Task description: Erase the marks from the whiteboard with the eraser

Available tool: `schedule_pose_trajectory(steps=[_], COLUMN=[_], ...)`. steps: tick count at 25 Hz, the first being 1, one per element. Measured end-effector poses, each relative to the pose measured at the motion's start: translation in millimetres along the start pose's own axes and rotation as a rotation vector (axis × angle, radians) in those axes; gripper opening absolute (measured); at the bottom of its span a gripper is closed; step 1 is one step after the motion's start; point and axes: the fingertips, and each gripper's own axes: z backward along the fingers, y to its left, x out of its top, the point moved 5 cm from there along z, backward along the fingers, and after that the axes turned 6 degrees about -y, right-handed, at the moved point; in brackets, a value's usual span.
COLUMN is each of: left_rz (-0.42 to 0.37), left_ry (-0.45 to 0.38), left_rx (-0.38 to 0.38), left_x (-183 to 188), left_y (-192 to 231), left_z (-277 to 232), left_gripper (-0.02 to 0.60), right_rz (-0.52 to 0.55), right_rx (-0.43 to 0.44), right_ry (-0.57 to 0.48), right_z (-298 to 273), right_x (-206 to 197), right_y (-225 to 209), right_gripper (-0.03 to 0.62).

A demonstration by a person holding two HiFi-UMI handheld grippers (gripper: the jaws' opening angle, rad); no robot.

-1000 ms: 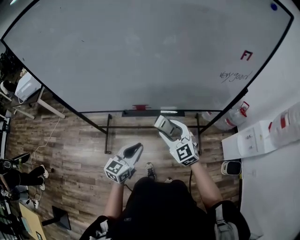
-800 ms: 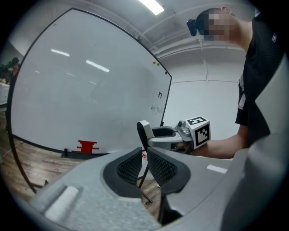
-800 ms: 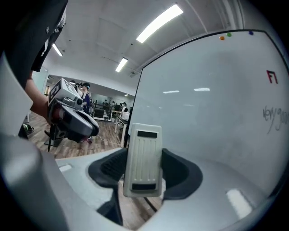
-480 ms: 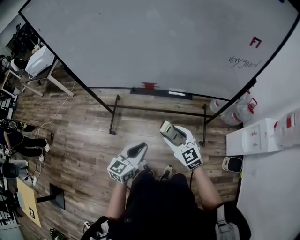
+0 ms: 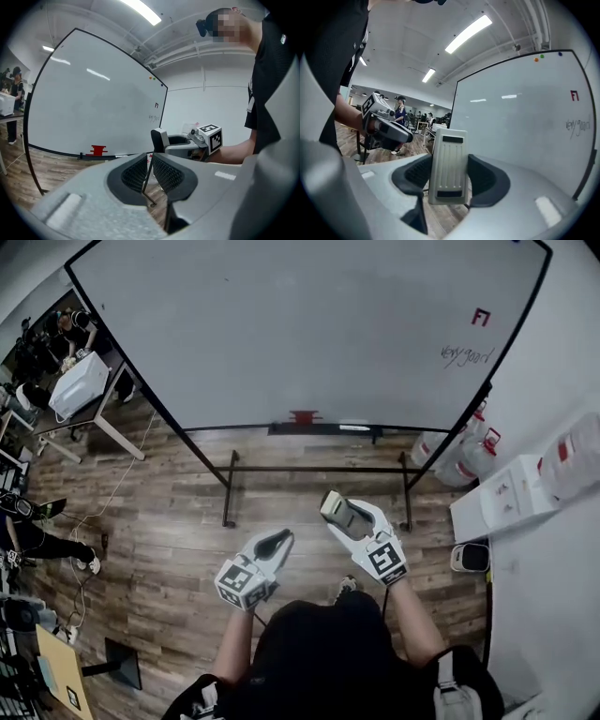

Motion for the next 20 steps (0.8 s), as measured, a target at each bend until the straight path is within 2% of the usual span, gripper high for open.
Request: schedule_pose_trajectory(steps=[7,13,20], left_rz=[0.021,0.002,0.018], left_ry=[0.027,0.019,0.025], left_rx=[-0.056,-0.097,-0.107], left_x=[-14,-12,-20], left_y=[6,5,3], left_z=[58,78,102], left_gripper=[0.046,0.046,0.046], right_rz=[0.015,0.012,0.005], right_rx=[-0.073,-0.134,-0.150], right_ry=[0.034,0.046,0.065], right_z=[9,14,17], right_x=[4,4,4], right_y=[61,85,110], right_gripper=[0.244,0.243,0.244])
